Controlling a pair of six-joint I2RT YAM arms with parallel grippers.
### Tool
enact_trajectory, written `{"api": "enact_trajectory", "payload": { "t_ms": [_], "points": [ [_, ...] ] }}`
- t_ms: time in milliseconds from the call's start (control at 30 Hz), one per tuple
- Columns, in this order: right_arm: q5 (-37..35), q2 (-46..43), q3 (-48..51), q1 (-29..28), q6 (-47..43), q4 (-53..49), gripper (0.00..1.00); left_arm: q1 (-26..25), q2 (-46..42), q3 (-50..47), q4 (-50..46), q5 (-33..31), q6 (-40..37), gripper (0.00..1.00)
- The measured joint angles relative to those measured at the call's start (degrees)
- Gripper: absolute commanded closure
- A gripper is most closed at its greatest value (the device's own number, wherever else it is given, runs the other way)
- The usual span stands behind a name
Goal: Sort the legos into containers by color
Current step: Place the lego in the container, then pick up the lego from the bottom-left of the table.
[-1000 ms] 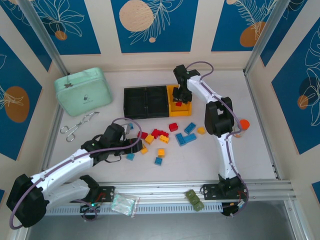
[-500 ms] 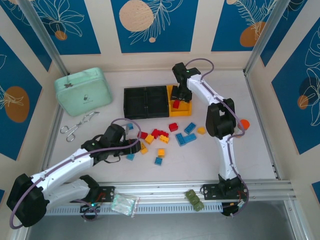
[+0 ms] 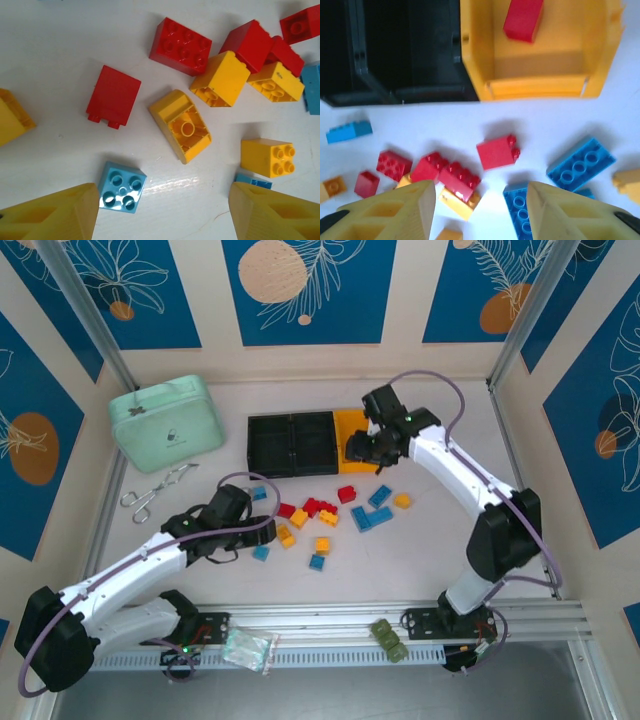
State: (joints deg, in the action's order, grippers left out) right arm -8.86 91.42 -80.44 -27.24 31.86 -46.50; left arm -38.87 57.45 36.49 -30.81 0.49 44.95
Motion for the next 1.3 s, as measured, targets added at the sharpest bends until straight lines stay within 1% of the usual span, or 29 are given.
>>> {"api": "enact_trajectory", "payload": {
  "t_ms": [133,233,400,500,633,833,900,1033,1067,1200,1300],
  "points": [
    [1.7,-7.2,11.6,-2.2,1.0,3.5,0.48,0.0,0.1,0.1,-1.7,-1.1,0.0,0.32],
    [1.9,-11.8,17.2,-4.2,1.9,4.8,0.46,0.0,0.2,0.4,-3.4,-2.7,0.0,0.32],
    [2.1,-17.7,24.0,-8.6,4.6,8.0,0.46,1.1,0.8,1.7,-8.0,-7.8,0.2,0.26],
    [2.5,-19.3,27.0,-10.8,6.8,9.7,0.46,3.9,2.3,1.7,-9.4,-9.6,0.1,0.23],
    [2.7,-19.6,29.1,-13.6,9.1,11.2,0.46,8.0,5.4,1.5,-8.1,-10.7,-0.2,0.22],
    [2.7,-19.1,29.2,-15.6,11.0,12.9,0.46,10.2,12.5,1.5,-3.8,-11.5,-0.8,0.23],
    [2.7,-18.8,29.2,-16.0,11.5,13.0,0.46,11.0,15.1,1.5,-3.0,-11.9,-0.9,0.27],
    [2.6,-18.8,29.2,-16.3,12.1,13.3,0.46,11.6,19.0,1.4,-1.8,-13.3,-1.1,0.38],
    [2.5,-18.8,29.2,-16.3,12.2,13.3,0.46,11.7,19.3,1.4,-1.5,-13.4,-1.0,0.42],
    [2.4,-18.8,29.2,-16.3,12.4,13.4,0.47,11.8,19.3,1.4,0.1,-13.9,-2.1,0.62],
    [2.3,-18.8,29.2,-16.5,12.8,13.4,0.47,11.8,19.3,1.7,0.5,-14.0,-3.1,0.69]
  ]
}}
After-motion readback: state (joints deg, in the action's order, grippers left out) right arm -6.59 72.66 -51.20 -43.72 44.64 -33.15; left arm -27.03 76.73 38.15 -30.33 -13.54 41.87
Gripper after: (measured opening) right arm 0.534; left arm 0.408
